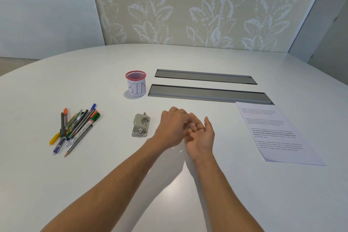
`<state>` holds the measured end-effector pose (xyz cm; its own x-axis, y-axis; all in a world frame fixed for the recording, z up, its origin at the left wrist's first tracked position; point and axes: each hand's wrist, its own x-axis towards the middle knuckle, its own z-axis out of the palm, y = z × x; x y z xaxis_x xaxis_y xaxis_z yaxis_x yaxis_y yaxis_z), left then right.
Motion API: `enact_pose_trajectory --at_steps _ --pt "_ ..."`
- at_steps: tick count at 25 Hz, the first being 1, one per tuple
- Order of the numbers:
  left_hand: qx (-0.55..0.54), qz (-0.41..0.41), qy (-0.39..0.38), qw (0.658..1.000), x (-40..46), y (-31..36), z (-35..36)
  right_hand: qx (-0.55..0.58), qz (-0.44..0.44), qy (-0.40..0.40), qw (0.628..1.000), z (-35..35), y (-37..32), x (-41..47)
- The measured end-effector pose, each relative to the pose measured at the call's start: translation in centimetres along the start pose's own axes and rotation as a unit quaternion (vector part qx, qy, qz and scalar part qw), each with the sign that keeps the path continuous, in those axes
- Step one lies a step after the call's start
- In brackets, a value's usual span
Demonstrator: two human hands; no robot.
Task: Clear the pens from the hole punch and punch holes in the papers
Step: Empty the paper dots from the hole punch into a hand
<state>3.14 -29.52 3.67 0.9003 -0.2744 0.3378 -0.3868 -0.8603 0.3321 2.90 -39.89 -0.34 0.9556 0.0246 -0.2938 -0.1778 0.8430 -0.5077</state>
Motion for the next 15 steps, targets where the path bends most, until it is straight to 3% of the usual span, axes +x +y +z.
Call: enact_pose_trajectory --at_steps 15 --pt "-0.028 -0.007 0.012 1.000 -1.3 0.4 -0.4 0.071 0.008 -0.028 0.997 -0.5 1.1 -0.5"
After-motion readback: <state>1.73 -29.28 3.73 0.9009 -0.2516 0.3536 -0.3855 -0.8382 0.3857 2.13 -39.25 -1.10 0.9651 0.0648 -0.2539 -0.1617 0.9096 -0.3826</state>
